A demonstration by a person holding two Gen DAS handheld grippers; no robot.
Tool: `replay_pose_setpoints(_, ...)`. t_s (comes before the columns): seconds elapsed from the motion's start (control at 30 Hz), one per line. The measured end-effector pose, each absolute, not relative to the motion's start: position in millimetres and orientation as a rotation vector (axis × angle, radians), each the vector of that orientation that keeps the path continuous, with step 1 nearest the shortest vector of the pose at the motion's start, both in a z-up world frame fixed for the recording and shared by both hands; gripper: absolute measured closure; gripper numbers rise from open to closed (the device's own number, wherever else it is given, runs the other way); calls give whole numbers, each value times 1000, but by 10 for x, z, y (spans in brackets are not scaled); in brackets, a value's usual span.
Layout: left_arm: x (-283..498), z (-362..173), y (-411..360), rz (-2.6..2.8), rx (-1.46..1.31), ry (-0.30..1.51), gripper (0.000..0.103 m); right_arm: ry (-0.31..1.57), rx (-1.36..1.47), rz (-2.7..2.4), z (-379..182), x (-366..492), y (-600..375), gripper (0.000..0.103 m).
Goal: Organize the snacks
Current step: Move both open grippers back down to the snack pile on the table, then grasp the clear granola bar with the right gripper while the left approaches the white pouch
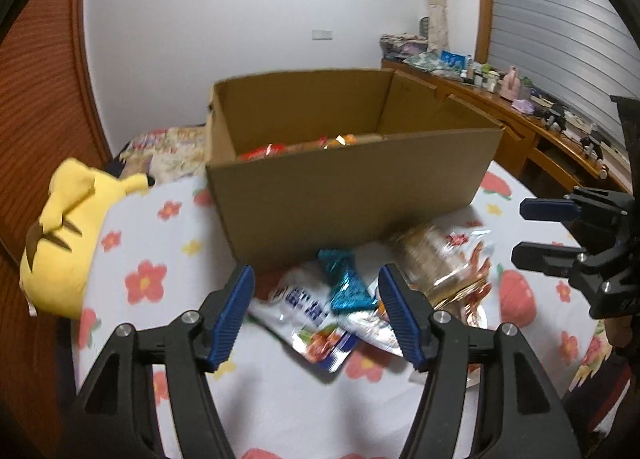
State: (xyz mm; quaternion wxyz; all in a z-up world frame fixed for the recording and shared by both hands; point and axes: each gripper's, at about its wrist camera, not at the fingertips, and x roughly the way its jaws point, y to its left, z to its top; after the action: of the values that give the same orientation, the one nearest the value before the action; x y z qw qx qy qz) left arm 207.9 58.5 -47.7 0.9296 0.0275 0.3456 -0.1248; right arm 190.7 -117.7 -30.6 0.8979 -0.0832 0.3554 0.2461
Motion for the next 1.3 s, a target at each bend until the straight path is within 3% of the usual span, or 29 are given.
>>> replay_pose_setpoints(0.37, 2072, -956, 793, -207, 25, 767, 39, 808, -180, 498, -612, 2226, -848, 37)
replay_pose_setpoints(0.93, 2189, -1007, 836, -196, -28, 796, 38, 933, -221, 386, -1032, 2655, -636, 37)
replay_pose_setpoints(1.03, 2258, -1007, 833, -194, -54, 805, 38, 931, -234, 380, -1034, 2659, -625, 46)
replay_pose_setpoints(1.1, 2303, -1021, 815, -183, -57, 814, 38, 923, -230, 386, -1020, 2643, -643, 59)
replay_pose_setpoints(1.3, 2405, -1083, 811, -162, -84, 842, 36, 867, -214, 411, -951, 2493, -689, 61)
